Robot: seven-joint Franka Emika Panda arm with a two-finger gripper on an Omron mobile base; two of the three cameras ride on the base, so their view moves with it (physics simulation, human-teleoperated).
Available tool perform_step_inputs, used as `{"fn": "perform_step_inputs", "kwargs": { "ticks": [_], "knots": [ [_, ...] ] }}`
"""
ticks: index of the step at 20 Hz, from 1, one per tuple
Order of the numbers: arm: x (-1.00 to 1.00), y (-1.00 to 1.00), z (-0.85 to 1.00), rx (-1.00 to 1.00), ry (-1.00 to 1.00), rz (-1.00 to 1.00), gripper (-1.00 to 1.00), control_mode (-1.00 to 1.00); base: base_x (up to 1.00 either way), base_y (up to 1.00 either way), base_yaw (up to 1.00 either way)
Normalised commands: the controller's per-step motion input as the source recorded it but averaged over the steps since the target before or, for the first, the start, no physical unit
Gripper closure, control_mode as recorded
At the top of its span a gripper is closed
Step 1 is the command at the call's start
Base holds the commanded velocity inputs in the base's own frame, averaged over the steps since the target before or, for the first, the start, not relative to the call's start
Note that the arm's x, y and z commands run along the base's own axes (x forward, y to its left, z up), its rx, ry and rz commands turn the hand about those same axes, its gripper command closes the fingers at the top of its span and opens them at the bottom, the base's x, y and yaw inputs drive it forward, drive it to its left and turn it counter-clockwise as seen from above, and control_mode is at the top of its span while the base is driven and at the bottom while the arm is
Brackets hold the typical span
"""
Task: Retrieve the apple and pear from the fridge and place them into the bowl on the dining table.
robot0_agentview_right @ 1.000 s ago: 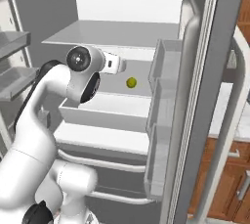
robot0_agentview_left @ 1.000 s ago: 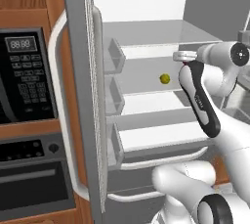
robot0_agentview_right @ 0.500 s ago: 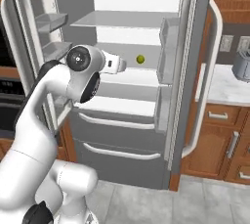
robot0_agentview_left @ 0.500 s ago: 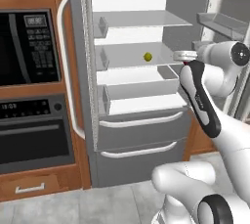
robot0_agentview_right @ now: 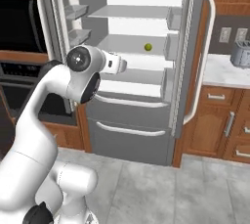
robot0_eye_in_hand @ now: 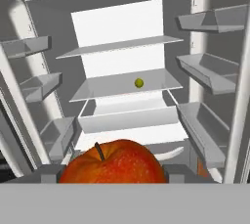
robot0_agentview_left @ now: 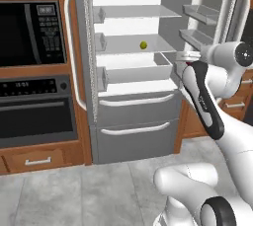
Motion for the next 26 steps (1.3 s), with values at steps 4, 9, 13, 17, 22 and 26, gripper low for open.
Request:
{"fn": "perform_step_inputs", "kwargs": {
  "ticks": [4,9,13,17,22,26],
  "knots": [
    [0.0,0.0,0.0,0.0,0.0,0.0,1.0,1.0,-0.57,0.0,0.11],
    [0.0,0.0,0.0,0.0,0.0,0.0,1.0,1.0,-0.89,-0.05,-0.08],
    [0.0,0.0,0.0,0.0,0.0,0.0,1.0,1.0,-0.82,-0.06,-0.6],
    [0.0,0.0,0.0,0.0,0.0,0.0,1.0,1.0,-0.5,0.0,-0.73],
    [0.0,0.0,0.0,0.0,0.0,0.0,1.0,1.0,-0.49,0.02,-0.75],
    [0.0,0.0,0.0,0.0,0.0,0.0,1.0,1.0,-0.34,0.2,-0.72]
  ]
}}
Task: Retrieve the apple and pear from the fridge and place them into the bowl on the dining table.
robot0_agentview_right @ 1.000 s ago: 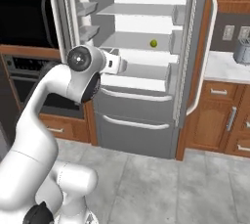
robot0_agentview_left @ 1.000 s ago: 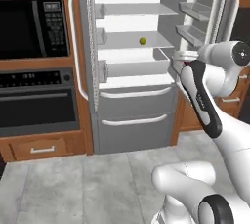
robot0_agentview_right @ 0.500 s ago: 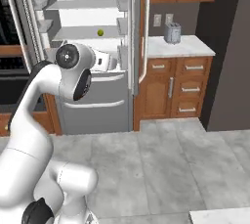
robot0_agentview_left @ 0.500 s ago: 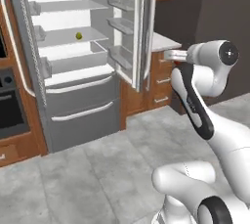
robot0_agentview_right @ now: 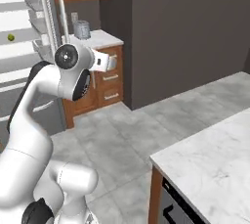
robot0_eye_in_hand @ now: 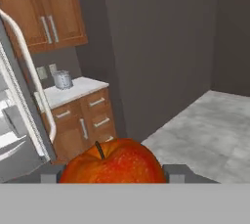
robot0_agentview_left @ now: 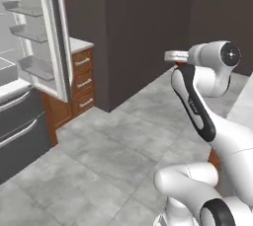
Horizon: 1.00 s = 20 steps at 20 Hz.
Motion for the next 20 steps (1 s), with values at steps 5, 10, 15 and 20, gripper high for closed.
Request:
{"fn": "perform_step_inputs", "kwargs": {
  "ticks": [5,10,15,20],
  "knots": [
    [0.0,0.0,0.0,0.0,0.0,0.0,1.0,1.0,-0.39,0.18,-0.69],
    [0.0,0.0,0.0,0.0,0.0,0.0,1.0,1.0,-0.39,0.01,-0.66],
    [0.0,0.0,0.0,0.0,0.0,0.0,1.0,1.0,-0.07,0.0,-0.55],
    [0.0,0.0,0.0,0.0,0.0,0.0,1.0,1.0,0.0,0.45,-0.39]
  ]
}}
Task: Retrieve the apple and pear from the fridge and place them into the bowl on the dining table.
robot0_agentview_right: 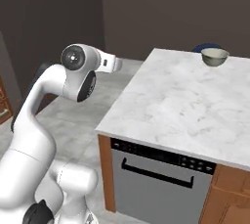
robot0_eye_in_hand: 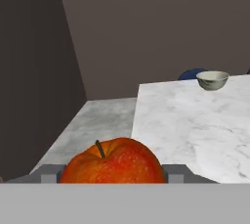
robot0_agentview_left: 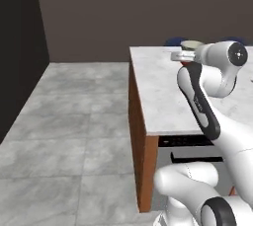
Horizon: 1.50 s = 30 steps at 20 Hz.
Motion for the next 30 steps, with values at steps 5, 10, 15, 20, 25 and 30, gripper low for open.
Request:
{"fn": "perform_step_inputs", "kwargs": {
  "ticks": [5,10,15,20,25,30],
  "knots": [
    [0.0,0.0,0.0,0.0,0.0,0.0,1.0,1.0,0.0,0.93,-0.25],
    [0.0,0.0,0.0,0.0,0.0,0.0,1.0,1.0,0.0,0.94,-0.22],
    [0.0,0.0,0.0,0.0,0.0,0.0,1.0,1.0,0.04,0.09,-0.18],
    [0.0,0.0,0.0,0.0,0.0,0.0,1.0,1.0,0.56,0.07,-0.07],
    [0.0,0.0,0.0,0.0,0.0,0.0,1.0,1.0,0.82,0.52,0.0],
    [0.0,0.0,0.0,0.0,0.0,0.0,1.0,1.0,0.66,0.7,0.0]
  ]
}}
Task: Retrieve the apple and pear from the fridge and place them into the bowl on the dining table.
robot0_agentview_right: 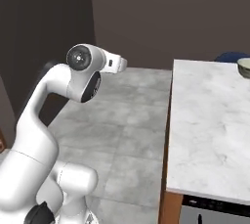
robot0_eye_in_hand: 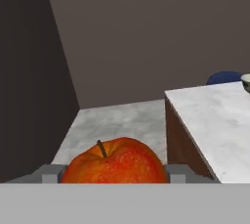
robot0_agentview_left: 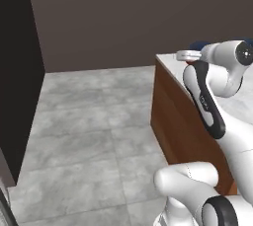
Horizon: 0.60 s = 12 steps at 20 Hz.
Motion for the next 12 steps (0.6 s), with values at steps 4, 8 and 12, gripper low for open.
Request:
{"fn": "perform_step_inputs", "kwargs": {
  "ticks": [4,8,12],
  "knots": [
    [0.0,0.0,0.0,0.0,0.0,0.0,1.0,1.0,1.0,0.2,-0.02],
    [0.0,0.0,0.0,0.0,0.0,0.0,1.0,1.0,1.0,-0.02,-0.04],
    [0.0,0.0,0.0,0.0,0.0,0.0,1.0,1.0,1.0,-0.14,-0.06]
  ]
}}
